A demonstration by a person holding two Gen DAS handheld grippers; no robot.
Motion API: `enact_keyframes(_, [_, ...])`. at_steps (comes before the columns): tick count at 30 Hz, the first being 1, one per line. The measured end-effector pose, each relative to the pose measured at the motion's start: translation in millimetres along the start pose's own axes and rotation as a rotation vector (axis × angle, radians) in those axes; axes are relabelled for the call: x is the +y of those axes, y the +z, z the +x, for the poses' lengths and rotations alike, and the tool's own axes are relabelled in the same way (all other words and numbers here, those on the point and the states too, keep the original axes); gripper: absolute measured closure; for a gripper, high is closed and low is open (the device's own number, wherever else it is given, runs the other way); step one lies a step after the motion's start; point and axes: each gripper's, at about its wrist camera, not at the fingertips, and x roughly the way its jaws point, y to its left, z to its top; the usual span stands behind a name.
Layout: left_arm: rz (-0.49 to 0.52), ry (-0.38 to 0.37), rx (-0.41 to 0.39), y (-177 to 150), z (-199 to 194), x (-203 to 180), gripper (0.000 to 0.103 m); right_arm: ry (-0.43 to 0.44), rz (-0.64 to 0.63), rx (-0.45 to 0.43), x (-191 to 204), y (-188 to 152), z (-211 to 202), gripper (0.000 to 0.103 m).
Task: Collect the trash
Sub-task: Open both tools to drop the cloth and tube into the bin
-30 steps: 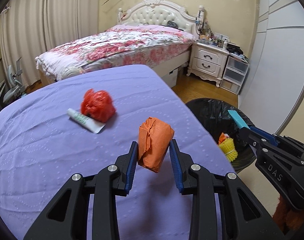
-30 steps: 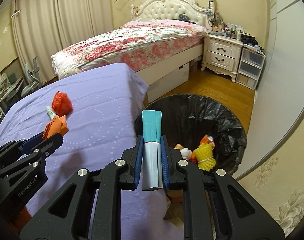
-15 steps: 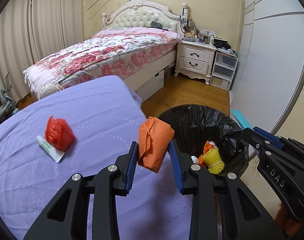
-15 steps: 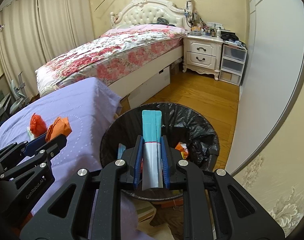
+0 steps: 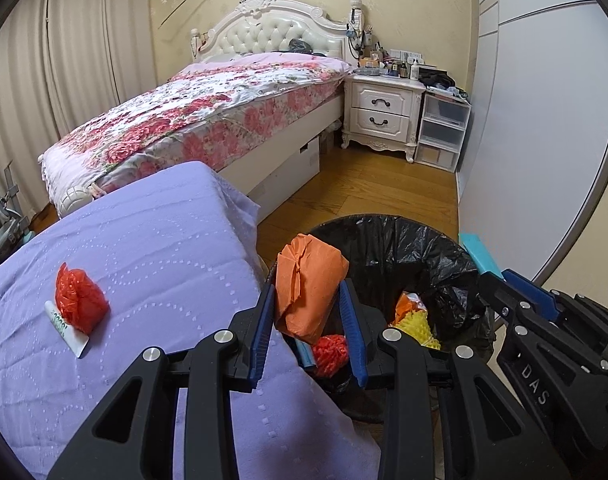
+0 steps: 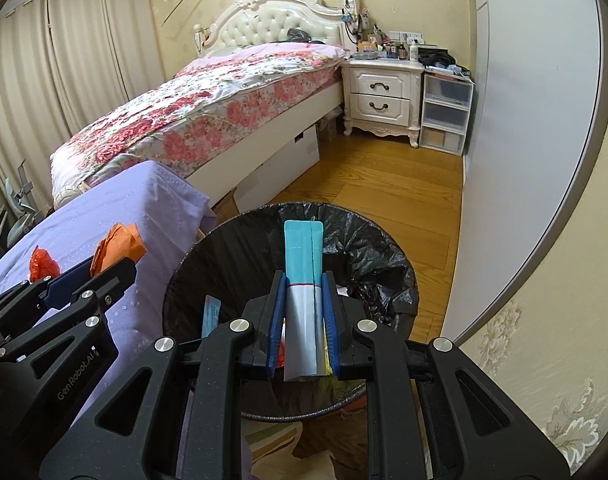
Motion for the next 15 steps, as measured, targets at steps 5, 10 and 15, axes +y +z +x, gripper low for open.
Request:
enact_keyframes(5, [0.002, 0.018, 0.017, 2, 11, 0, 0.07, 0.0, 0.012, 0.009, -2, 0, 5, 0.085])
enact_keyframes(10, [0.003, 0.03, 0.03, 4, 19, -1, 0.07, -0.009, 0.02, 0.004, -4, 2, 9, 0.085])
enact_keyframes(15, [0.012, 0.033, 0.041, 8, 27, -2, 0.069, -0.015, 0.03, 0.002, -8, 5, 12, 0.085])
